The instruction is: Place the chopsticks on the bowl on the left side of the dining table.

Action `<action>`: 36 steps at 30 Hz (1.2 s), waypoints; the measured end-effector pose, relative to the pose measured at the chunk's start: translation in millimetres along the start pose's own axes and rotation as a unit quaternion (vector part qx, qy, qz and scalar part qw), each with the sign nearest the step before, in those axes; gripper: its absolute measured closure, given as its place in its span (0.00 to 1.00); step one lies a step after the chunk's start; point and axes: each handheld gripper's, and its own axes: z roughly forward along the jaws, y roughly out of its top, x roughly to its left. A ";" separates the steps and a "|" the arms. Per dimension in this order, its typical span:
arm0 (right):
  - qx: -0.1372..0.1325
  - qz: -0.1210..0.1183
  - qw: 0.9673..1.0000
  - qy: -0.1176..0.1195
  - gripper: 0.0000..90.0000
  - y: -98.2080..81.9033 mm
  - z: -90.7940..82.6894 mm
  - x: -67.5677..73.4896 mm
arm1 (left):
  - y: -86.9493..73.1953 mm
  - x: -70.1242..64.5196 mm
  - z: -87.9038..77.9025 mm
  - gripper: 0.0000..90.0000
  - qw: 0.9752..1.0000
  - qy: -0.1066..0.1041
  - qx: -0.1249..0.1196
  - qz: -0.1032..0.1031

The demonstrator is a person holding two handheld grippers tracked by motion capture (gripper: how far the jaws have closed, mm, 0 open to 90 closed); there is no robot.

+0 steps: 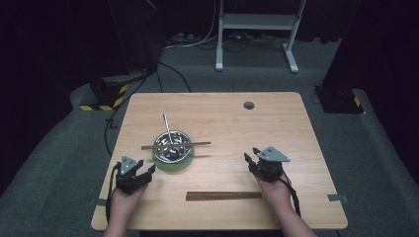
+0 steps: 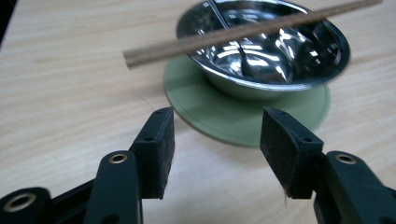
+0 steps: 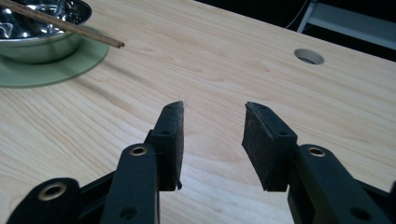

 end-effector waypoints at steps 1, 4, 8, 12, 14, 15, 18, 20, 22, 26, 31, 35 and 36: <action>0.000 0.000 1.000 -0.001 0.64 -4.9 -3.3 -5.3 | -2.6 -2.4 -0.5 0.49 1.000 -0.001 0.002 -0.005; 0.000 0.000 1.000 -0.003 0.63 -9.9 -6.7 -10.0 | -10.2 -6.0 -2.4 0.48 1.000 -0.002 0.015 0.014; 0.001 0.010 1.000 -0.006 0.59 -23.1 -15.0 -21.0 | -18.3 -12.2 0.5 0.45 1.000 -0.003 0.029 0.005; 0.012 0.019 1.000 -0.020 0.54 -40.9 -24.2 -36.7 | -27.2 -17.9 4.6 0.41 0.998 -0.010 0.055 0.010; 0.026 0.028 0.999 -0.025 0.50 -51.3 -28.4 -47.1 | -33.0 -21.8 9.4 0.40 0.998 -0.007 0.062 0.016; 0.040 0.037 0.998 -0.026 0.48 -56.3 -30.2 -52.0 | -35.3 -23.3 11.4 0.39 0.998 -0.007 0.066 0.020; 0.075 0.052 0.995 -0.036 0.42 -70.4 -36.4 -67.3 | -38.0 -26.5 15.6 0.37 0.997 0.002 0.064 0.033; 0.101 0.064 0.992 -0.037 0.36 -78.0 -40.6 -76.5 | -38.6 -25.7 14.3 0.35 0.998 0.008 0.062 0.022; 0.127 0.078 0.988 -0.039 0.34 -83.7 -42.8 -82.5 | -39.9 -26.5 12.6 0.33 0.998 0.011 0.064 0.025; 0.133 0.075 0.988 -0.035 0.29 -86.5 -45.8 -85.7 | -41.4 -28.4 11.3 0.29 0.997 0.013 0.067 0.026; 0.140 0.085 0.986 -0.041 0.22 -85.1 -43.4 -83.3 | -42.1 -29.3 11.5 0.28 0.998 0.011 0.061 0.021; 0.141 0.088 0.985 -0.056 0.20 -84.5 -42.8 -80.4 | -42.1 -29.4 11.4 0.27 0.998 0.014 0.062 0.023; 0.142 0.091 0.984 -0.055 0.20 -84.5 -42.9 -80.4 | -42.2 -29.8 11.5 0.27 0.998 0.015 0.060 0.020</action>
